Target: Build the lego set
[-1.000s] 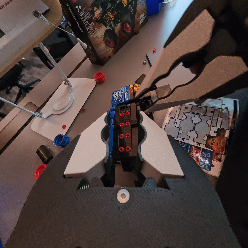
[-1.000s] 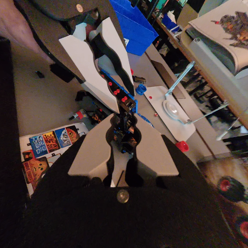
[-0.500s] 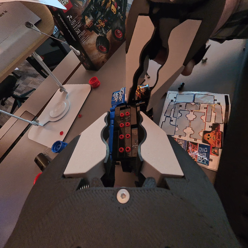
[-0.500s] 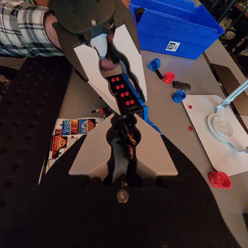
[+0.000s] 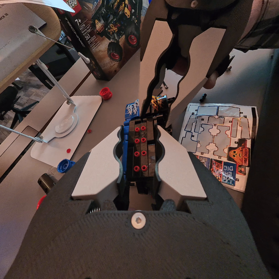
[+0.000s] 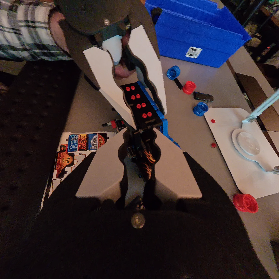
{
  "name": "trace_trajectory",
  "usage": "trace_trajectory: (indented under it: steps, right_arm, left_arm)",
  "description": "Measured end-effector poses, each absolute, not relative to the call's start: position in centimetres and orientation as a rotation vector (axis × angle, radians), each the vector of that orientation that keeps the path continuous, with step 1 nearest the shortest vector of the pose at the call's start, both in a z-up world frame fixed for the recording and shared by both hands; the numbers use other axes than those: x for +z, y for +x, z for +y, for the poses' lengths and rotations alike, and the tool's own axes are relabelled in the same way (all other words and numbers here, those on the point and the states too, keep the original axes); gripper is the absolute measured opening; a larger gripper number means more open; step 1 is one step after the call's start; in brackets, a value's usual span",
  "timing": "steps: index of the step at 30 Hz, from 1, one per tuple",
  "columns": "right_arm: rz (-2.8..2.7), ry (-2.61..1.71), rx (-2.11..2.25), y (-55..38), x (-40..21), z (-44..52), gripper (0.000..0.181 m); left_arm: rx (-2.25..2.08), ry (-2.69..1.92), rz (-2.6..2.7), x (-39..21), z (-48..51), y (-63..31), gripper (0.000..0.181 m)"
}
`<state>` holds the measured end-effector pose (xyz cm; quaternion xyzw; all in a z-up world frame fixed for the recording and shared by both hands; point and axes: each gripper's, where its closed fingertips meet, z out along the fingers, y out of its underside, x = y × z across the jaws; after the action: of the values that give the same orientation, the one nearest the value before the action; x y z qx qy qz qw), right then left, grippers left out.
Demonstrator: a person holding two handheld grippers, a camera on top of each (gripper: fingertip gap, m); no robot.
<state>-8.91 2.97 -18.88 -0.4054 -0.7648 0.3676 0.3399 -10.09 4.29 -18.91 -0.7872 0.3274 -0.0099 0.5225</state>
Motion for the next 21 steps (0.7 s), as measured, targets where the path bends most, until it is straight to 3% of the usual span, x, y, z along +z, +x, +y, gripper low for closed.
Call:
trace_trajectory:
  steps: [6,17,21]
  right_arm:
    - [-2.008,-1.039,0.907,-8.8,-19.1,2.9,0.030]
    - [-2.319,-0.940,1.075,-7.9,-19.1,3.1,0.022]
    - [-2.414,-0.902,1.096,-7.9,-19.1,3.3,0.022]
  left_arm:
    - [-0.022,-1.892,0.773,-18.9,4.4,-10.2,0.039]
    - [-0.049,-1.881,0.800,-18.9,4.4,-9.8,0.039]
    - [-0.045,-1.854,0.830,-18.8,4.3,-9.6,0.031]
